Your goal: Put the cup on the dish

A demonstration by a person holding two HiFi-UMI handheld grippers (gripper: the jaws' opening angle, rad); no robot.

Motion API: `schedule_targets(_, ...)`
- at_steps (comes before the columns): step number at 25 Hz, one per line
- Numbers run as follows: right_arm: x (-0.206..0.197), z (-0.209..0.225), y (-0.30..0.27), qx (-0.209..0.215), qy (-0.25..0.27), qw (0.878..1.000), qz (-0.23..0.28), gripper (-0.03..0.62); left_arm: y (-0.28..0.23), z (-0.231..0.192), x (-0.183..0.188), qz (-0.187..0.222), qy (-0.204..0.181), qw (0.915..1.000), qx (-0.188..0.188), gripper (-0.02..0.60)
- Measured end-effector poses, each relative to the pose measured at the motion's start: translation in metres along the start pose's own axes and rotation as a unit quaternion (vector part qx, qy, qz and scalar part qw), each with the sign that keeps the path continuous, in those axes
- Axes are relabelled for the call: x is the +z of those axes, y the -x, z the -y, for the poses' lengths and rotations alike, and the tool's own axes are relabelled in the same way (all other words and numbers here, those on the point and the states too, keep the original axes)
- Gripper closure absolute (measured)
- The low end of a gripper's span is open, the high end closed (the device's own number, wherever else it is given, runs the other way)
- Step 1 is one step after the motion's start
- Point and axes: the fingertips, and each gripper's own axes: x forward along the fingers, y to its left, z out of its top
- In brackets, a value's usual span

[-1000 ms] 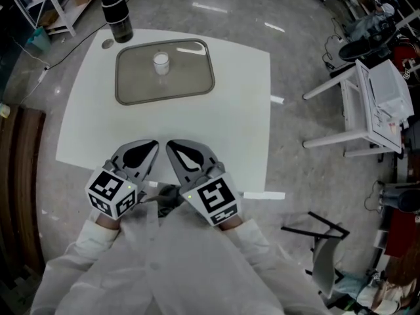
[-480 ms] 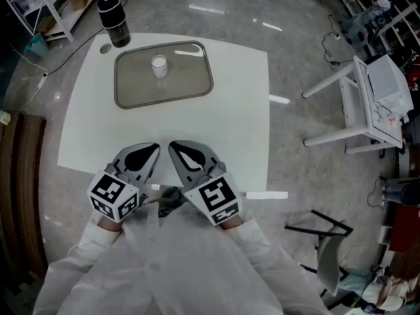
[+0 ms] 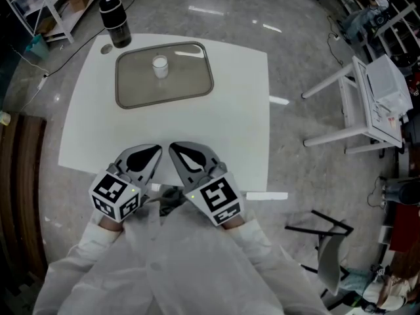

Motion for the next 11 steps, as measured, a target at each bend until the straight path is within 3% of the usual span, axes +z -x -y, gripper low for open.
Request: schedule_targets(11, -0.0031, -0.0046, 0.0061, 0.003, 0.000, 1.000, -0.010, 0.582, 0.0018, 0.0096, 0.0050, 0.004, -0.006, 0.9999, -0.014, 0.575)
